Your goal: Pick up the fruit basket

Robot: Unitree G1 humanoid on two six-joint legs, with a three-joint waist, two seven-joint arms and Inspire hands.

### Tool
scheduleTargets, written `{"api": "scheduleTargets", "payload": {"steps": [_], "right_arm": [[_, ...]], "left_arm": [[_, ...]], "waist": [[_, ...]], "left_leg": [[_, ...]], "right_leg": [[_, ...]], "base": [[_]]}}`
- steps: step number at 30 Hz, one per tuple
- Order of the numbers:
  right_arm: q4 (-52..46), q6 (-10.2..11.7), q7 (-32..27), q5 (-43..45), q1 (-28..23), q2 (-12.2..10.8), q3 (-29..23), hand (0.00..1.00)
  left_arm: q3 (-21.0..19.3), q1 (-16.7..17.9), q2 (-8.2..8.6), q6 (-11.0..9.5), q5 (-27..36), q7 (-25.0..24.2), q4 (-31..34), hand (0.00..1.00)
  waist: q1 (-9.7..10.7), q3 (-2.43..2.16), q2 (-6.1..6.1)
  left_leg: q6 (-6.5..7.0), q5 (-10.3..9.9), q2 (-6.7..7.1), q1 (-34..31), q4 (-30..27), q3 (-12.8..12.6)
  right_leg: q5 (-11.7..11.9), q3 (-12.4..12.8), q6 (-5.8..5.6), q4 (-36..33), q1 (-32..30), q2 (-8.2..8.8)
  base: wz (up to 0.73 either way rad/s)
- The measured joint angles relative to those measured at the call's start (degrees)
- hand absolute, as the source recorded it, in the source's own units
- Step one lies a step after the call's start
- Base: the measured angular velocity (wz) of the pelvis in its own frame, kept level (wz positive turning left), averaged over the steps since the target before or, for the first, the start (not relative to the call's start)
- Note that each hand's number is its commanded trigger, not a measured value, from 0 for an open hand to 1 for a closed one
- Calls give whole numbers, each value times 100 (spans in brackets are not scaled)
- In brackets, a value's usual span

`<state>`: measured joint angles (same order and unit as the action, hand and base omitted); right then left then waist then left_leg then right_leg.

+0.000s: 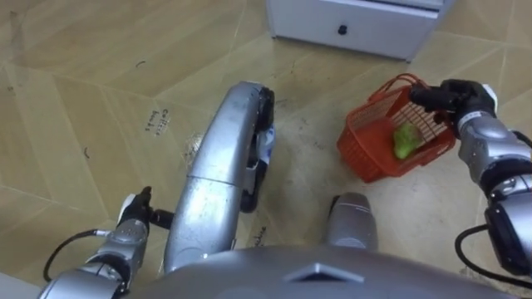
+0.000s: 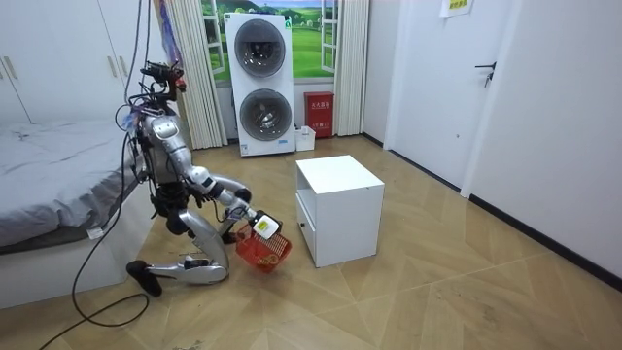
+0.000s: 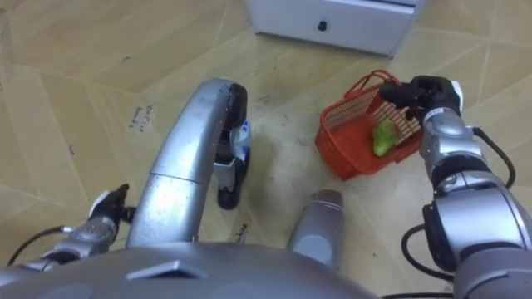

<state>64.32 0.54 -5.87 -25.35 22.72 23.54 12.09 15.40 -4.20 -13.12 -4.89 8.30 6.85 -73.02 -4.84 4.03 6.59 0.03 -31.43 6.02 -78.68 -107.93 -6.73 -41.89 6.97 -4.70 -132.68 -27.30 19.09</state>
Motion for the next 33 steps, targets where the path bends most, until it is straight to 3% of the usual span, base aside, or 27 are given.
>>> {"api": "scheduleTargets", "payload": {"steps": [2,4,7,9,15,17,18,20,21,23,24,26,27,29,31,32,33], "right_arm": [[-277,0,-111,75,-89,-1,0,100],[-474,0,-156,120,-123,-1,-14,100],[-895,-5,-183,277,-164,-2,-162,100],[-1048,-7,-245,319,-162,-4,-225,100],[-1516,-46,-409,405,-143,-17,-294,100],[-1820,-60,-409,592,-171,-41,-361,100],[-1899,-60,-403,625,-190,-54,-409,100],[-2441,-58,-405,695,-426,-102,-592,100],[-2564,-58,-405,694,-509,-134,-658,100],[-2928,-73,-399,997,-964,-211,-713,100],[-2984,-73,-395,1083,-1081,-247,-713,100],[-3149,-73,-384,1180,-1416,-371,-714,100],[-3172,-73,-376,1193,-1468,-390,-714,100],[-3225,-73,-308,1421,-1545,-406,-716,100],[-3359,-68,-282,1451,-1649,-399,-724,100],[-3434,-64,-268,1494,-1700,-400,-718,100],[-3460,-63,-270,1524,-1719,-400,-718,100]], "left_arm": [[-6,-109,-24,-9,-5,22,3,0],[-93,-166,-21,-35,-12,52,-4,0],[-352,-225,-24,-52,-74,177,-15,0],[-419,-222,-25,-44,-151,261,-13,0],[-536,-82,-20,-33,-304,481,-2,0],[-725,154,-32,14,-499,575,169,0],[-749,211,-28,19,-584,612,217,0],[-888,476,-12,40,-886,671,446,0],[-954,546,-11,51,-925,693,513,0],[-1215,836,-13,82,-1148,852,828,0],[-1244,916,-15,80,-1177,896,884,0],[-1167,1006,-6,112,-1176,1035,908,0],[-1160,1010,-13,119,-1179,1056,932,0],[-1123,968,-30,115,-1172,1153,955,0],[-1098,966,8,107,-1168,1162,953,0],[-1069,972,7,106,-1173,1166,967,0],[-1069,993,4,104,-1176,1171,1000,0]], "waist": [[59,-1,55],[80,-18,88],[126,-25,78],[113,-60,20],[40,-134,-50],[54,-160,-79],[56,-164,-72],[20,-200,-49],[31,-209,-42],[-21,-249,-17],[-20,-254,-10],[8,-275,-37],[4,-279,-52],[31,-276,-122],[41,-311,-244],[56,-312,-299],[65,-311,-311]], "left_leg": [[56,-87,89,113,-72,78],[118,-160,88,181,-80,82],[212,-206,53,243,61,103],[271,-225,1,330,257,153],[503,-56,-63,1131,1763,87],[581,0,-55,1621,2436,18],[602,17,-47,1764,2610,-23],[695,68,-22,2353,3292,-159],[712,77,-21,2509,3456,-183],[758,135,6,3163,4120,-216],[773,168,29,3338,4296,-209],[795,354,83,4002,5120,-125],[780,409,79,4150,5312,-63],[713,654,27,4717,6037,131],[631,798,-105,5152,6532,216],[561,902,-206,5420,6816,254],[521,940,-248,5547,6942,266]], "right_leg": [[2,-124,3,158,260,-24],[0,-112,-1,294,347,-86],[-2,-54,-6,657,332,-256],[-3,-88,-9,1067,310,-335],[-7,-121,-64,3497,569,-422],[47,-167,-133,4719,996,-356],[97,-199,-174,5011,1111,-299],[542,-251,-152,6007,1516,-167],[746,-260,-156,6182,1589,-148],[1893,-265,-49,6588,1758,-154],[2257,-274,-49,6638,1775,-156],[3721,-248,-120,6775,1663,-217],[3674,-260,-142,6747,1572,-277],[2659,-459,-84,6551,1001,-511],[2040,-689,-70,6974,570,-656],[1869,-842,-48,7567,380,-728],[1863,-937,-45,7974,330,-735]], "base": [[10],[-2],[-6],[-17],[-23],[-28],[-25],[-29],[-30],[-22],[-9],[-11],[-18],[-7],[-9],[-8],[0]]}}
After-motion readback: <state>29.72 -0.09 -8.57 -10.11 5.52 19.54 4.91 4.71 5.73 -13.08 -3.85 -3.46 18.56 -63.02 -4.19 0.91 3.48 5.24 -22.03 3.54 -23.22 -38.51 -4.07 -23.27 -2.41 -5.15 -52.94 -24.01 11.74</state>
